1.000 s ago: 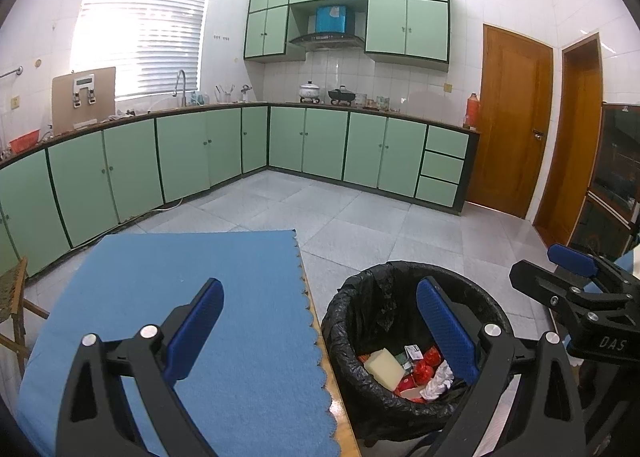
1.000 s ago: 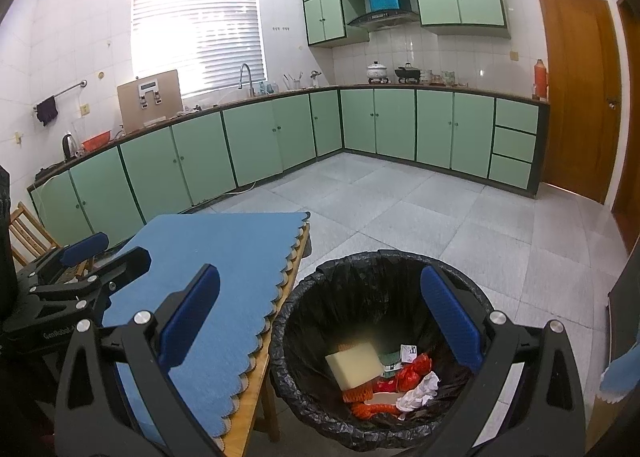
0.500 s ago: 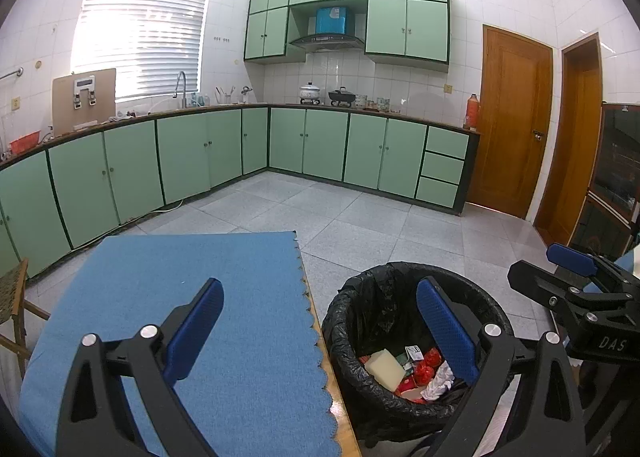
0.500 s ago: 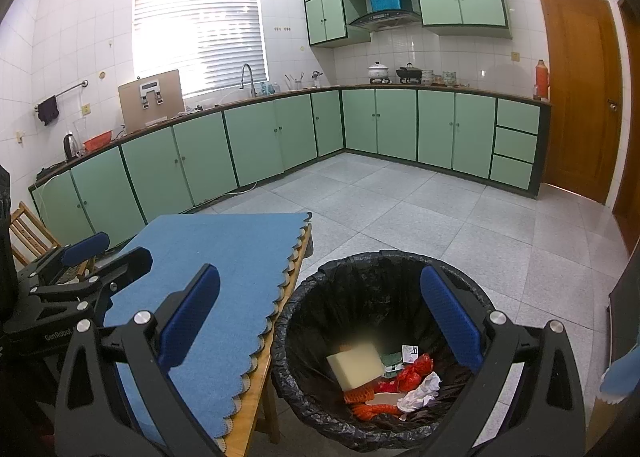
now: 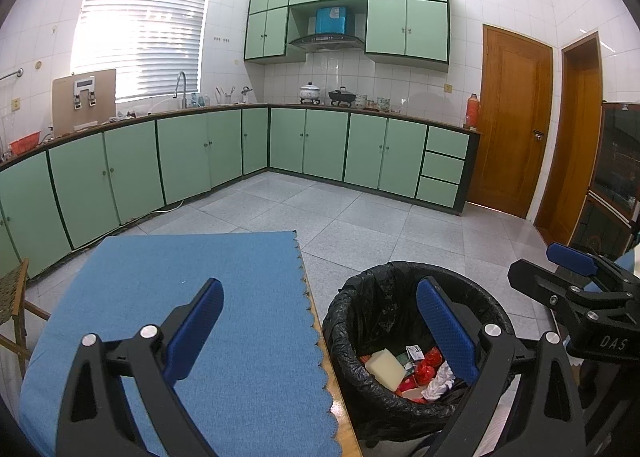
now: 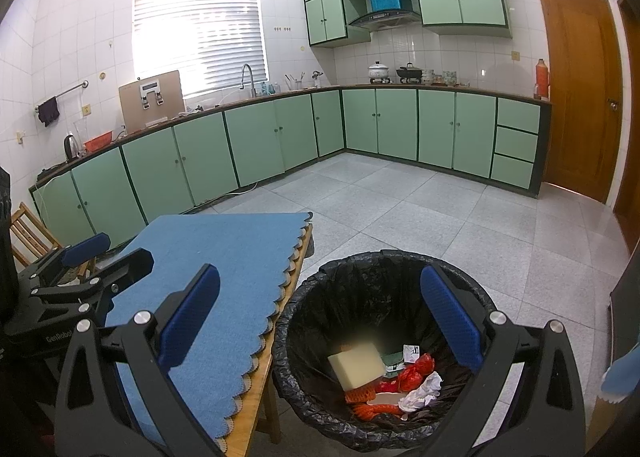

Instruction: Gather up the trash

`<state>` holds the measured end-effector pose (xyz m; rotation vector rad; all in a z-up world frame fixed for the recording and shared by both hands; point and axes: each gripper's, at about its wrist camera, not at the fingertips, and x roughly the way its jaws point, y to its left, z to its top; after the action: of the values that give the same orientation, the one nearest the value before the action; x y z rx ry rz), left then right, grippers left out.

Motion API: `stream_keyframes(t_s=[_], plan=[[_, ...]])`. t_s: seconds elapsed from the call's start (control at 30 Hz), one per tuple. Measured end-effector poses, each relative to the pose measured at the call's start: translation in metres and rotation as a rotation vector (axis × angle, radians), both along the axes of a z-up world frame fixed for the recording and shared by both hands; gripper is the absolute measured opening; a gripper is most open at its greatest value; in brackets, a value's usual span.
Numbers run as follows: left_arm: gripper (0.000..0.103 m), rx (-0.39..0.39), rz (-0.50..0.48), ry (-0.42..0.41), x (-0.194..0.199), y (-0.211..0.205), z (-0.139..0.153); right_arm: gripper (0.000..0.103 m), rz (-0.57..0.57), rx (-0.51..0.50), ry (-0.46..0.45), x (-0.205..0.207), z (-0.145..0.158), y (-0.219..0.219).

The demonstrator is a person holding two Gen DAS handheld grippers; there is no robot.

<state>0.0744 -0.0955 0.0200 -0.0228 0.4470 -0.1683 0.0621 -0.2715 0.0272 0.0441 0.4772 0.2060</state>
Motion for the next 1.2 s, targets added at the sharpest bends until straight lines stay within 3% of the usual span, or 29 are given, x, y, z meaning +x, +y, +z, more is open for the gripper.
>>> stream_keyframes(t_s=[1.2], plan=[[0.095,0.0,0.004,0.003,0.0,-0.001,-0.0021,0.098,0.004,0.003,0.004,-0.0007,-0.0001,0.0024]])
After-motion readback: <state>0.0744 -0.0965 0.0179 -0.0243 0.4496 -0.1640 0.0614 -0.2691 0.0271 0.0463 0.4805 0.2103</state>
